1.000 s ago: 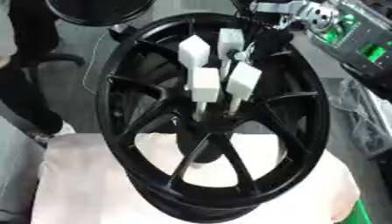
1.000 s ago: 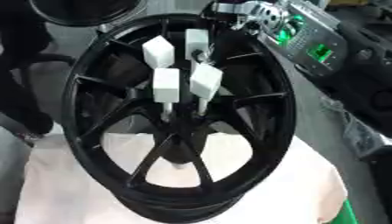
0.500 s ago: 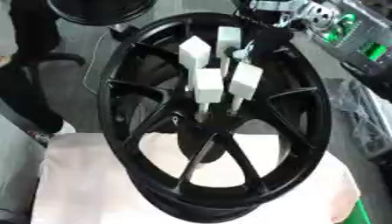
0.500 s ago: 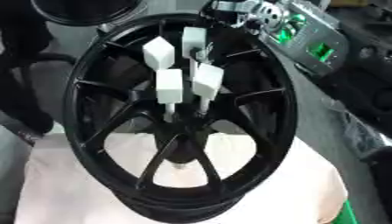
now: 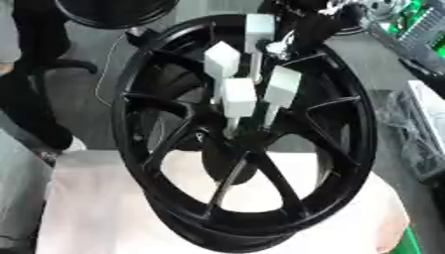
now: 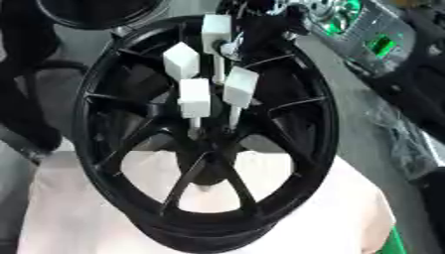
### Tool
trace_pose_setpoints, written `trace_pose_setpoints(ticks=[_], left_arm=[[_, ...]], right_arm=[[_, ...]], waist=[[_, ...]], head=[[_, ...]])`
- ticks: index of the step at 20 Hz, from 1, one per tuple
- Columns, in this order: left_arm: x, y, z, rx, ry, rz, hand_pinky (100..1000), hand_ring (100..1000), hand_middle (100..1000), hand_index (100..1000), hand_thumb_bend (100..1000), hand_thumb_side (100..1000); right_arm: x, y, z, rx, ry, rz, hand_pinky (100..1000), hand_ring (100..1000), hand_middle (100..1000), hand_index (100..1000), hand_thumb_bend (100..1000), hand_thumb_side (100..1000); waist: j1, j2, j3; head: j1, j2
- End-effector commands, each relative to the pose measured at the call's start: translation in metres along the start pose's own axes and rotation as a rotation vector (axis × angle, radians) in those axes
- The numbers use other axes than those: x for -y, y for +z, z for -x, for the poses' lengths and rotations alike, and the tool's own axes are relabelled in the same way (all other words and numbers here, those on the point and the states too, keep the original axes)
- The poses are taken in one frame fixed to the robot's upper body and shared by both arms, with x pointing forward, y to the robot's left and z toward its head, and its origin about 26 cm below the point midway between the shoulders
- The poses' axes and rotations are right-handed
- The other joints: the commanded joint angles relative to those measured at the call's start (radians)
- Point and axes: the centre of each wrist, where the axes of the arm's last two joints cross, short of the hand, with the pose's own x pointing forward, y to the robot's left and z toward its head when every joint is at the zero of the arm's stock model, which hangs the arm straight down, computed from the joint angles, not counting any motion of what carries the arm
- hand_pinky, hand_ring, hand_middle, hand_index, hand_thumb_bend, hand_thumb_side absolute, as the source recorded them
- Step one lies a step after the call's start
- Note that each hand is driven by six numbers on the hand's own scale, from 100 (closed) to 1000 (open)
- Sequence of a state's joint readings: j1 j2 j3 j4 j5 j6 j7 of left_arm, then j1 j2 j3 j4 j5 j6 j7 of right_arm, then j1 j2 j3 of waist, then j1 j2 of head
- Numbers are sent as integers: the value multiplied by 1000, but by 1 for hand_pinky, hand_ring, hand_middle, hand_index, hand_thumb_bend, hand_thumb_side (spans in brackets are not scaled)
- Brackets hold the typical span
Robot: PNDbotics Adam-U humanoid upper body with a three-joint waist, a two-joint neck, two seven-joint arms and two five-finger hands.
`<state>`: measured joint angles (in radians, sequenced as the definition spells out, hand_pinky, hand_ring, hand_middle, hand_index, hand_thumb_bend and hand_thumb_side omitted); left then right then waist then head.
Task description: Pull the pin out of the wheel hub.
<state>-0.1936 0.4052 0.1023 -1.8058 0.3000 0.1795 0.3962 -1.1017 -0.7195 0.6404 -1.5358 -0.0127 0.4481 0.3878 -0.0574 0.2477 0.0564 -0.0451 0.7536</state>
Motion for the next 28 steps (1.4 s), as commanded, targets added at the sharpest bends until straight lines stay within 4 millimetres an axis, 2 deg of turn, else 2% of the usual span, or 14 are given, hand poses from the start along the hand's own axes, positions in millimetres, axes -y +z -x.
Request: trace_pose_setpoints(ticks=[1,5,8,15,19,20,21,22,23,24,25,26,27,28], left_arm=[[-4,-4,-11,36,-19,-2,749,745,737,733,337,666],[-5,-4,-11,37,-20,-6,749,745,738,733,337,666],[-7,-4,-11,40,-19,-20,749,745,738,732,337,665],[-15,-3,-12,50,-19,-73,749,744,737,732,336,663],[-18,-3,-12,54,-20,-95,749,744,738,732,338,662],[-19,-3,-12,54,-20,-98,749,744,738,732,338,662],[-19,-3,-12,55,-20,-98,749,744,738,732,338,661],[-18,-3,-12,56,-20,-95,749,744,738,732,338,661],[-17,-3,-13,58,-19,-92,749,744,738,732,336,661],[-17,-4,-13,60,-17,-89,749,744,738,732,336,661],[-15,-4,-14,61,-16,-84,748,744,738,732,337,660],[-13,-4,-14,62,-13,-72,748,744,738,732,337,660],[-11,-5,-15,62,-10,-62,748,744,738,732,338,660],[-10,-5,-15,62,-9,-55,748,744,738,732,338,660]], right_arm=[[31,26,-6,26,4,122,768,588,371,501,109,134],[51,59,5,14,-33,257,769,583,368,504,100,112],[64,85,26,-49,-60,357,771,581,369,509,100,104],[93,152,108,-371,-72,612,772,587,401,541,100,100],[92,182,158,-577,-97,735,772,606,437,578,118,100],[88,189,172,-639,-111,762,774,626,470,616,157,100],[84,196,186,-701,-124,788,786,676,539,688,258,129],[78,204,198,-749,-130,811,790,692,563,709,288,160],[72,210,209,-784,-133,832,841,824,777,886,397,530],[65,216,219,-810,-133,853,855,844,805,910,317,658],[54,226,231,-839,-125,888,870,867,838,935,249,894],[36,240,242,-867,-109,957,877,878,854,946,225,998],[22,250,247,-882,-102,1023,889,897,881,967,164,1000],[13,255,249,-891,-107,1076,893,904,891,979,174,1000]], waist=[[7,-23,-1],[12,-23,-9],[18,-22,-25],[34,-14,-82],[38,-14,-110],[39,-15,-117],[39,-15,-119],[39,-16,-117],[39,-16,-115],[39,-17,-112],[38,-17,-105],[37,-18,-91],[36,-18,-80],[36,-19,-73]], head=[[1,-10],[5,-13],[19,-13],[71,-23],[97,-27],[103,-28],[104,-30],[102,-30],[99,-32],[96,-33],[89,-35],[76,-37],[66,-37],[60,-37]])
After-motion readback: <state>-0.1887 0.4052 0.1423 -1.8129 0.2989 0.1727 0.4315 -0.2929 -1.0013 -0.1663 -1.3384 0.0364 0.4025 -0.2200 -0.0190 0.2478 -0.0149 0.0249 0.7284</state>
